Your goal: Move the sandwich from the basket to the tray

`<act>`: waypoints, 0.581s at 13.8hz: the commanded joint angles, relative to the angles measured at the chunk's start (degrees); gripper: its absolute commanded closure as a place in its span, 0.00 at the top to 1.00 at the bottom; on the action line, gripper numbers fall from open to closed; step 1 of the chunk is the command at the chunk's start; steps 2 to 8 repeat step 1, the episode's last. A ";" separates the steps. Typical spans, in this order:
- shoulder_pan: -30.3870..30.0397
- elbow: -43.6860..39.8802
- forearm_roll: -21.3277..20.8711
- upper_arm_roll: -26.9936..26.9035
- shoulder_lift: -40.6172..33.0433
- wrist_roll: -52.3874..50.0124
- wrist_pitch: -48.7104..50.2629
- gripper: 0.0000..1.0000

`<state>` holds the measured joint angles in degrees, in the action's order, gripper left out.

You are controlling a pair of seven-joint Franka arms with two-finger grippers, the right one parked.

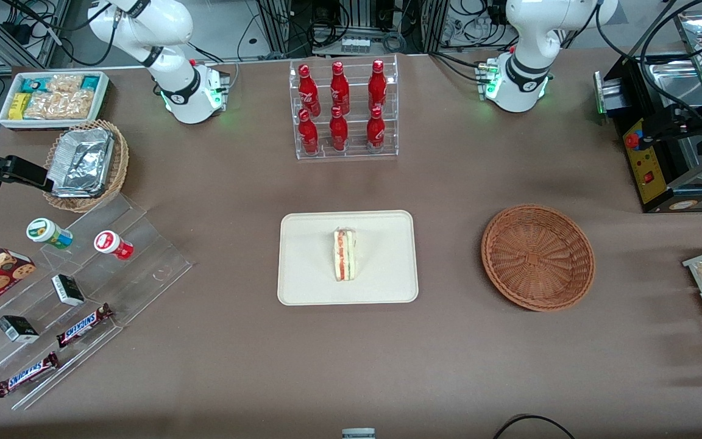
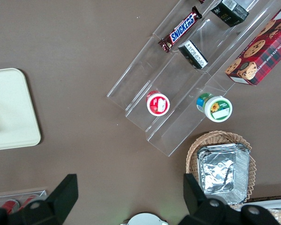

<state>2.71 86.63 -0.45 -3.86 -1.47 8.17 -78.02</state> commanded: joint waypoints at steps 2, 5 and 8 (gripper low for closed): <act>-2.36 0.56 0.10 2.89 -0.64 0.45 0.85 1.00; -2.36 0.56 0.10 2.89 -0.64 0.45 0.85 1.00; -2.36 0.56 0.10 2.89 -0.64 0.45 0.85 1.00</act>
